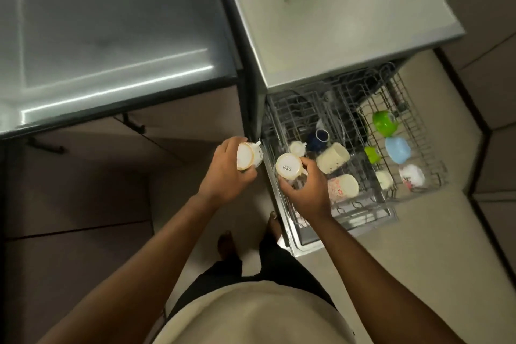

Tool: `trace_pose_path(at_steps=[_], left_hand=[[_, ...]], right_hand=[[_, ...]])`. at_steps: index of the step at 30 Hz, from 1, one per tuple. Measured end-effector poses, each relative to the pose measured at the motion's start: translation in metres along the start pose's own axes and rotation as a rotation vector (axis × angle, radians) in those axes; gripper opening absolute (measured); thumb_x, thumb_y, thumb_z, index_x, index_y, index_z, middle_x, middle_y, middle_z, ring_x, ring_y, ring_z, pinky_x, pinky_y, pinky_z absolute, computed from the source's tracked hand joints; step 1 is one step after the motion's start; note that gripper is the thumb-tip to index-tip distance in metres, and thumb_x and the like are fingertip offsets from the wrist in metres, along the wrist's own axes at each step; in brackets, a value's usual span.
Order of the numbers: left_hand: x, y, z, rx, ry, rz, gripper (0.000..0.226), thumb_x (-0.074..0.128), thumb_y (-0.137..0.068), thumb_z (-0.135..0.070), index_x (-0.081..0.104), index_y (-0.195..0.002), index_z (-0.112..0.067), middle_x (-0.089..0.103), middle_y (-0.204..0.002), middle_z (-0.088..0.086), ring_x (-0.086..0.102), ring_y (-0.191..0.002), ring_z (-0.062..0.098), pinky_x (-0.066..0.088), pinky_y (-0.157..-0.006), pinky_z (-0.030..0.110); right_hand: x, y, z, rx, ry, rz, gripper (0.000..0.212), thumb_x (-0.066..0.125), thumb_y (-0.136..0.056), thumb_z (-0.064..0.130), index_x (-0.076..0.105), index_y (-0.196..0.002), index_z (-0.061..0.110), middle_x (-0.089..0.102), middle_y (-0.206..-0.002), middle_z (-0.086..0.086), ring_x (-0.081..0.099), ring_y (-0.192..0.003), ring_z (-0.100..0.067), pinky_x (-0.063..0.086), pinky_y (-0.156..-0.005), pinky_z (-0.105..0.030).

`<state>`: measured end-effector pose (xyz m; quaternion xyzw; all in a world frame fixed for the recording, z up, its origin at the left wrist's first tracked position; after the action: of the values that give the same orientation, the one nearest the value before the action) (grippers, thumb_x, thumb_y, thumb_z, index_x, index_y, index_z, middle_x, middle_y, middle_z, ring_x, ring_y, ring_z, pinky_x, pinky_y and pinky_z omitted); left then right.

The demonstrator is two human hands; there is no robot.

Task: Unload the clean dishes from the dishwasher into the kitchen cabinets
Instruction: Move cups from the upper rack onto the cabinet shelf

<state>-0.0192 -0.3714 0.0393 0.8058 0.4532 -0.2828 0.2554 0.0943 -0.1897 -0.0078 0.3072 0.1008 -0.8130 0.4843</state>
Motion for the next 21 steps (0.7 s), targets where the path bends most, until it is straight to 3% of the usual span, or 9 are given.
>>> trace_pose_path(at_steps=[4, 7, 10, 14, 17, 21], left_hand=[[-0.044, 0.017, 0.017, 0.013, 0.001, -0.113, 0.065, 0.076, -0.077, -0.022, 0.051, -0.138, -0.016, 0.048, -0.139, 0.001, 0.044, -0.128, 0.016, 0.034, -0.104, 0.023], [-0.062, 0.021, 0.018, 0.03, -0.015, -0.148, 0.067, 0.073, -0.083, -0.023, 0.046, -0.144, -0.019, 0.046, -0.142, 0.003, 0.038, -0.131, 0.019, 0.032, -0.102, 0.025], [-0.101, 0.032, 0.033, 0.005, -0.014, -0.235, 0.067, 0.07, -0.088, -0.025, 0.041, -0.148, -0.019, 0.044, -0.141, 0.005, 0.036, -0.13, 0.021, 0.031, -0.102, 0.025], [-0.13, 0.027, 0.04, -0.012, 0.029, -0.26, 0.066, 0.067, -0.091, -0.03, 0.039, -0.149, -0.015, 0.044, -0.14, 0.008, 0.041, -0.13, 0.021, 0.034, -0.104, 0.024], [-0.161, 0.029, 0.04, 0.001, 0.077, -0.317, 0.067, 0.067, -0.091, -0.032, 0.039, -0.149, -0.014, 0.043, -0.141, 0.007, 0.046, -0.126, 0.019, 0.041, -0.103, 0.027], [-0.21, 0.033, 0.034, 0.046, 0.1, -0.455, 0.072, 0.08, -0.08, -0.031, 0.047, -0.143, -0.016, 0.055, -0.13, 0.003, 0.051, -0.114, 0.01, 0.036, -0.091, 0.006]], right_hand=[[0.02, -0.007, 0.048, -0.091, -0.021, 0.045, 0.062, 0.079, -0.071, 0.048, 0.053, -0.121, 0.022, 0.063, -0.112, 0.003, 0.06, -0.103, -0.015, 0.045, -0.079, -0.015], [0.019, -0.016, 0.075, -0.131, -0.068, 0.034, 0.059, 0.08, -0.073, 0.044, 0.054, -0.121, 0.023, 0.063, -0.111, 0.005, 0.06, -0.102, -0.014, 0.05, -0.08, -0.024], [0.032, -0.016, 0.117, -0.206, -0.123, 0.049, 0.056, 0.08, -0.074, 0.043, 0.055, -0.12, 0.023, 0.064, -0.111, 0.004, 0.061, -0.102, -0.012, 0.053, -0.081, -0.023], [0.041, -0.025, 0.145, -0.241, -0.154, 0.06, 0.058, 0.076, -0.073, 0.052, 0.055, -0.121, 0.027, 0.062, -0.114, 0.006, 0.062, -0.104, -0.01, 0.058, -0.081, -0.037], [0.046, -0.029, 0.175, -0.291, -0.164, 0.058, 0.057, 0.076, -0.075, 0.047, 0.055, -0.123, 0.023, 0.061, -0.115, 0.006, 0.06, -0.103, -0.006, 0.058, -0.08, -0.032], [0.053, -0.031, 0.218, -0.333, -0.242, 0.072, 0.047, 0.08, -0.079, 0.029, 0.056, -0.12, 0.027, 0.063, -0.113, 0.008, 0.061, -0.102, -0.002, 0.054, -0.074, -0.015]])
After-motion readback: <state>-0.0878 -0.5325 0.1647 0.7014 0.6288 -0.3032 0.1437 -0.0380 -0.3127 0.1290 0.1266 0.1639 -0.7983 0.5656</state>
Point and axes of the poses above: each hand's wrist, its own y-axis away from the middle knuckle, its own x-axis out of the palm, z = x × y, the point moved 10 cm from there along -y, towards the middle knuckle
